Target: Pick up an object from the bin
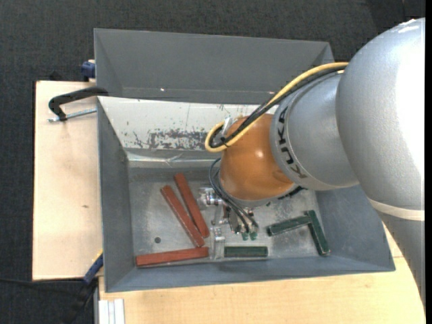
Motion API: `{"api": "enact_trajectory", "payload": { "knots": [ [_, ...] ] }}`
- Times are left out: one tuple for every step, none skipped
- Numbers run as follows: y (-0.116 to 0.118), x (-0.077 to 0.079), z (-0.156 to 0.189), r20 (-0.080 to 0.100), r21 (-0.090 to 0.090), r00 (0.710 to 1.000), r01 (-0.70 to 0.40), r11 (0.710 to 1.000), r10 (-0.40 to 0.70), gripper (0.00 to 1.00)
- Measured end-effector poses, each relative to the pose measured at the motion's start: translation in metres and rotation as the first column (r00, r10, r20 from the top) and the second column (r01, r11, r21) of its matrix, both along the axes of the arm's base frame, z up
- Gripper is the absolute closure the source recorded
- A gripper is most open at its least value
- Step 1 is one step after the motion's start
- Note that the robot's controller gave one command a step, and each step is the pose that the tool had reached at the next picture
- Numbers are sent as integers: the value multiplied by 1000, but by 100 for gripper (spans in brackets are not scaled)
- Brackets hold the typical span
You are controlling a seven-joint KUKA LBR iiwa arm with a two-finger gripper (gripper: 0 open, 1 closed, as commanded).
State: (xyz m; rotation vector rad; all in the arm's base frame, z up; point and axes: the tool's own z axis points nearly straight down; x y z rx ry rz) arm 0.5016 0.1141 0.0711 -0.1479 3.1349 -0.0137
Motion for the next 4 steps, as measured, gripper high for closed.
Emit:
{"api": "enact_trajectory", "payload": {
  "knots": [
    [32,9,0,0,5,1000,-17,1000,17,0],
    [38,5,6,-1,12,997,76,997,-76,0],
    [25,75,1,3,9,1000,-30,1000,30,100],
    [25,75,1,3,9,1000,-29,1000,29,100]
  ]
}}
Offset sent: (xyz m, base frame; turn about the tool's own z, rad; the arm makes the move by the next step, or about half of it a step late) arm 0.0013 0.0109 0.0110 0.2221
